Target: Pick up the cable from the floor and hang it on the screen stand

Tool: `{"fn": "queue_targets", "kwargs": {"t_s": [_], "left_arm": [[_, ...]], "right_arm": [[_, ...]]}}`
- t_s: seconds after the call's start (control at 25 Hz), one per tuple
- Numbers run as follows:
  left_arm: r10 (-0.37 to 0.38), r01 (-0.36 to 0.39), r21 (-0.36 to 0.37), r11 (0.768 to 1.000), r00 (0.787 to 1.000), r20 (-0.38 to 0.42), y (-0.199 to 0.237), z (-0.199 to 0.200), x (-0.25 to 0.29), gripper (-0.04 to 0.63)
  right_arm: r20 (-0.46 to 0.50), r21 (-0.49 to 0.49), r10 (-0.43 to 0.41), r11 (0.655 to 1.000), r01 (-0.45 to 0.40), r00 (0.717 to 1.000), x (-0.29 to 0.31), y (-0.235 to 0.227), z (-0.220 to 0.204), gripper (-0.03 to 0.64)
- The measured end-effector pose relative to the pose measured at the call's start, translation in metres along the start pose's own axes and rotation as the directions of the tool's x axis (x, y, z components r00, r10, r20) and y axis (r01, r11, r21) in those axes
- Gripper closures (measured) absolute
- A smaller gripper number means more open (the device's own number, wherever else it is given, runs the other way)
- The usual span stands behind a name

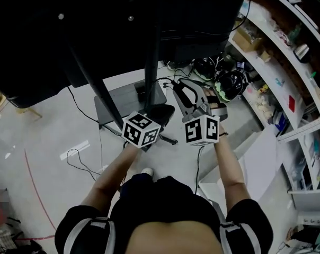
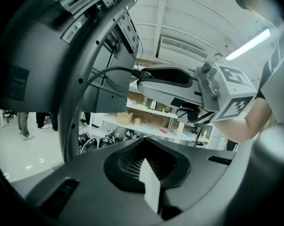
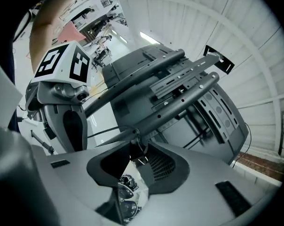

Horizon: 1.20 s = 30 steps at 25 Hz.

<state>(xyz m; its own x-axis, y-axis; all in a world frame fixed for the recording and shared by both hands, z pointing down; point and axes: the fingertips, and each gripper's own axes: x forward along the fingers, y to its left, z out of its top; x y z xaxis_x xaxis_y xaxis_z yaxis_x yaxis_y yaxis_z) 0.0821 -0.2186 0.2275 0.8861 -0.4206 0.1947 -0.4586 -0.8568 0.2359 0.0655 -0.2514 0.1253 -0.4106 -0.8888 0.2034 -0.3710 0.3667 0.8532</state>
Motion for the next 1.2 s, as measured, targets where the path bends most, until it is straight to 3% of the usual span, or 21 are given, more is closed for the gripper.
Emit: {"fn": "queue_targets", "kwargs": {"t_s": [0.52, 0.8, 1.2], "left_arm": [[0.062, -0.082, 0.177, 0.981, 0.992, 0.114, 0.023, 0.105, -0.030, 0.589], [0.080, -0.120, 0.265, 0.957, 0.985, 0.155, 0.026, 0.171, -0.049, 0.589], [0.042, -0.116, 0.382, 0.917, 0.980, 0.195, 0.018, 0.270, -0.078, 0.589]], "right_arm": [[0.178, 0.011, -0.087, 0.996, 0.087, 0.980, 0.024, -0.095, 0.080, 0.480], [0.229, 0.060, -0.125, 0.992, 0.115, 0.965, 0.024, -0.146, 0.116, 0.480], [0.321, 0.122, -0.147, 0.986, 0.113, 0.936, 0.019, -0.225, 0.170, 0.480]]}}
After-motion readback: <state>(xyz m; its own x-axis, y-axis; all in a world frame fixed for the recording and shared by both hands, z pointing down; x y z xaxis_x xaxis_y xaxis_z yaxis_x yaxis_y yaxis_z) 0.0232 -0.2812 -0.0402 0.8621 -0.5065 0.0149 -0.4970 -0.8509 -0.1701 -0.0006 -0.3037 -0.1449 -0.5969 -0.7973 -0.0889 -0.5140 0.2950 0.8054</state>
